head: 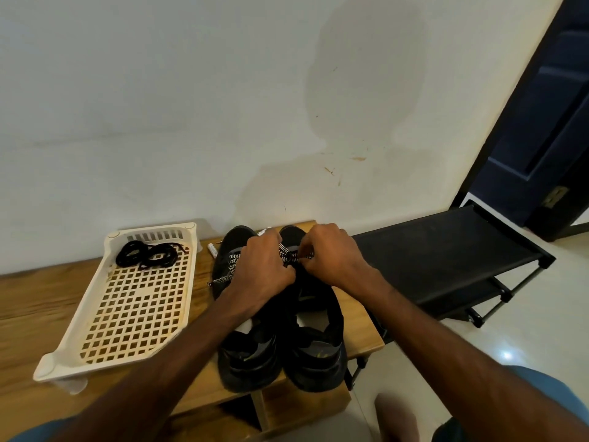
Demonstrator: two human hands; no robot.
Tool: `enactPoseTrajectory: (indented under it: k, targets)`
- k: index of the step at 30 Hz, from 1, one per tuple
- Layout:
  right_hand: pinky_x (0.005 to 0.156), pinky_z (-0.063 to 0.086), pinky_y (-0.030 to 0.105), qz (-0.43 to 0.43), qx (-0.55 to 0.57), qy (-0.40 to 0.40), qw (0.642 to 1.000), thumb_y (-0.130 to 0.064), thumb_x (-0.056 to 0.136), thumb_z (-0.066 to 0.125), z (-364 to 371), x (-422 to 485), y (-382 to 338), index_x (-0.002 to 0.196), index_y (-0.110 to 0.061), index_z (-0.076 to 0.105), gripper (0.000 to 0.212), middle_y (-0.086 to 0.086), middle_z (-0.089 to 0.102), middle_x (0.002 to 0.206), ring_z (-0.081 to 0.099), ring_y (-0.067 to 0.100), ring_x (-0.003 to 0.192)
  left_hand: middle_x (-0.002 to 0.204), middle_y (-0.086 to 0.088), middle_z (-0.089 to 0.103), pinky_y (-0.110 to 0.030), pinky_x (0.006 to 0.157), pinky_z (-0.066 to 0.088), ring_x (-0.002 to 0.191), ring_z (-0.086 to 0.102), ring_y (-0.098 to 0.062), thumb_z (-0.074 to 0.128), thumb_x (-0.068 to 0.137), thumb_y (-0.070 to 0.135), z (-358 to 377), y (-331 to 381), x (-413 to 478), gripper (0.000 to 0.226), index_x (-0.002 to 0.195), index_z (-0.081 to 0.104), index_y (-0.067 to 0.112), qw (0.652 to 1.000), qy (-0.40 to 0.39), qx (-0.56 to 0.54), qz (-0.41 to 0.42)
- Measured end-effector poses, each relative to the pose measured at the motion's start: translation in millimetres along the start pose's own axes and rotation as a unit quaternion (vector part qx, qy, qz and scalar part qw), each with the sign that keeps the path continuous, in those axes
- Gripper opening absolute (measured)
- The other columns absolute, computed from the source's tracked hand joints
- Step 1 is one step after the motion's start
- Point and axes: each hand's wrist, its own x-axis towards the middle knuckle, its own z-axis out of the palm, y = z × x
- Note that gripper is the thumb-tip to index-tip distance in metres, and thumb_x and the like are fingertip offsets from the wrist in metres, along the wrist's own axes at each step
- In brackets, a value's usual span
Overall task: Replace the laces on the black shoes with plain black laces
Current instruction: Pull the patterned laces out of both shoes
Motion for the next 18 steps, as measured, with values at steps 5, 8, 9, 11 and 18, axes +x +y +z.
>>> enactPoseTrajectory:
  k: [5,8,9,11,18]
  targets:
    - [0.075,0.061,0.039,0.021,0.035,0.006,0.999,-0.01,0.087,0.066,-3.3,3.1,-2.2,0.089,-0.012,0.079,0.013,0.003,0.074,0.088,0.068,0.019,0.078,0.095,-0.002,0.069,-0.04,0.081,0.06,0.089,0.068,-0.021,0.08,0.074,0.018,0.6,0.3,-1.2,0.045,0.114,0.059,0.014,1.0,0.006,0.017,-0.006]
    - [0.071,0.056,0.022,0.038,0.156,0.058,0.985,-0.007,0.092,0.065,-20.6,5.3,11.1,0.084,-0.017,0.073,0.015,-0.013,0.068,0.085,0.065,0.002,0.077,0.098,-0.003,0.066,-0.038,0.077,0.059,0.089,0.067,-0.022,0.08,0.075,0.013,0.9,2.6,-1.8,0.049,0.117,0.055,0.013,0.999,0.009,0.032,0.001]
    - [0.071,0.052,0.013,0.044,0.212,0.111,0.97,-0.009,0.096,0.064,-30.8,6.2,17.0,0.089,-0.021,0.071,0.015,-0.016,0.065,0.089,0.064,-0.004,0.079,0.102,-0.005,0.065,-0.037,0.077,0.059,0.092,0.067,-0.023,0.08,0.075,0.012,0.8,2.7,-1.9,0.052,0.12,0.054,0.012,0.999,0.009,0.037,0.002]
    - [0.075,0.051,0.009,0.087,0.327,0.265,0.903,-0.017,0.102,0.058,-55.2,8.8,34.9,0.097,-0.026,0.065,0.012,-0.015,0.064,0.095,0.063,-0.004,0.086,0.106,-0.007,0.065,-0.037,0.078,0.058,0.096,0.066,-0.025,0.08,0.075,0.01,-0.4,2.4,-1.7,0.057,0.124,0.051,0.011,0.999,0.007,0.045,-0.002]
    - [0.08,0.049,0.015,0.078,0.225,0.103,0.966,-0.019,0.097,0.069,-37.3,3.7,61.5,0.113,-0.015,0.069,0.017,-0.005,0.07,0.106,0.067,0.01,0.098,0.101,-0.004,0.069,-0.042,0.083,0.06,0.095,0.069,-0.023,0.077,0.081,0.021,0.1,7.1,-8.6,0.056,0.13,0.05,0.013,1.0,0.012,0.019,0.001]
